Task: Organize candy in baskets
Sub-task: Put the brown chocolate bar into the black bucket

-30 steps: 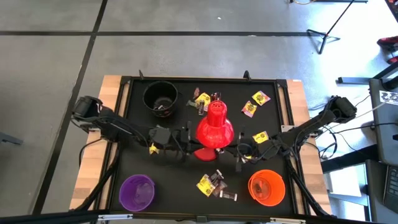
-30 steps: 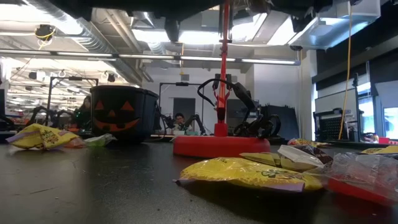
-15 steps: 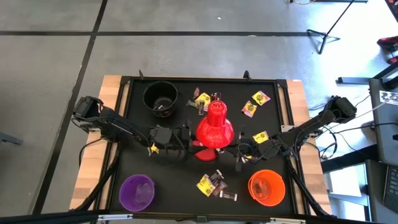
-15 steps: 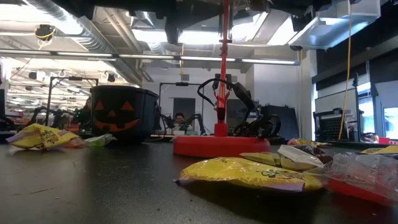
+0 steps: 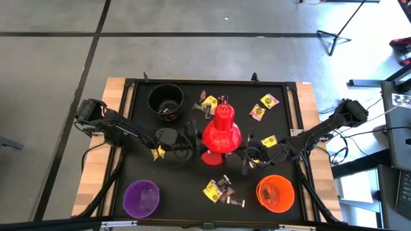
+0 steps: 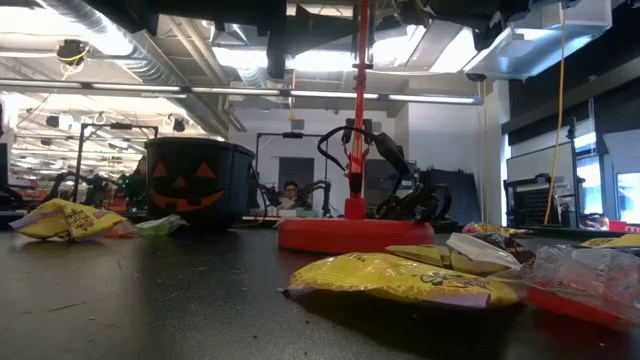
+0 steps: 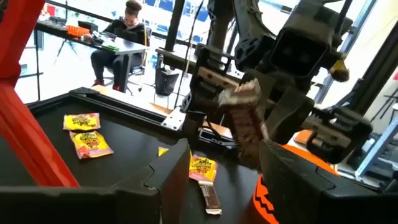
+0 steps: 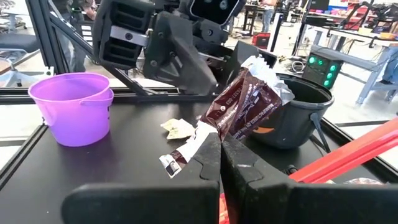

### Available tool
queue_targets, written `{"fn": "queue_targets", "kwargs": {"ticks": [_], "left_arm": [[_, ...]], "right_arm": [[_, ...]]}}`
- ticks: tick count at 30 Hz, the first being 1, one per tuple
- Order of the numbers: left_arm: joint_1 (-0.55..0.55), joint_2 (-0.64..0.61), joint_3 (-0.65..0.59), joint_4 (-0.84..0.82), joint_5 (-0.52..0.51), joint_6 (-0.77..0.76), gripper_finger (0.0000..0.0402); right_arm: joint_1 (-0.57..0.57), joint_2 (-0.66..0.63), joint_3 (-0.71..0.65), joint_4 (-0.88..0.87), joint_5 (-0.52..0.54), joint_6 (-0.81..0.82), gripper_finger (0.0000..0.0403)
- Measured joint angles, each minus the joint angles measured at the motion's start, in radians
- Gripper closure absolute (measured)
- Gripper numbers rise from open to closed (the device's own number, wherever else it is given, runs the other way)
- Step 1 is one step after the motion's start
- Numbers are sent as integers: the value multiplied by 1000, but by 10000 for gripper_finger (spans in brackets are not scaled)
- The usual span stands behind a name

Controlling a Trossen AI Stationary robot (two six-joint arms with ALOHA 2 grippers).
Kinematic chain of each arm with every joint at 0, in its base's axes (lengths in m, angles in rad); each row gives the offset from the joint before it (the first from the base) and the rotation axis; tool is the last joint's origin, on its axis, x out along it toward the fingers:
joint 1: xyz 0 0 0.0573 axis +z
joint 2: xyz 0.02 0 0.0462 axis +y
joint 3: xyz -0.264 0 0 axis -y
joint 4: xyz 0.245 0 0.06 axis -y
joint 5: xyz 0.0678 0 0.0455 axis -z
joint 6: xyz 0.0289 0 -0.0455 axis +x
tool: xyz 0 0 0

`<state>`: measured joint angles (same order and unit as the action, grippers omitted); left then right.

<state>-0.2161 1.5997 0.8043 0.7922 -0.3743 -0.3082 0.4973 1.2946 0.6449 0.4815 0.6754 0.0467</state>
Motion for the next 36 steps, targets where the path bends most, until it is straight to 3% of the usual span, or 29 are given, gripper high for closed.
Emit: {"fn": "queue_targets", "kwargs": {"ticks": [6,20,27,36], "left_arm": [[0,0,0,11,1,2,205],[2,0,0,28,-28,1,136],[11,0,0,11,-36,3,130],[11,0,0,9,-60,4,130]], "right_arm": [[0,14,0,-6,28,-3,403],[0,114,39,79,103,-82,403],[0,171,110,68,167,-139,403],[-1,195,128,68,171,-153,403]]}}
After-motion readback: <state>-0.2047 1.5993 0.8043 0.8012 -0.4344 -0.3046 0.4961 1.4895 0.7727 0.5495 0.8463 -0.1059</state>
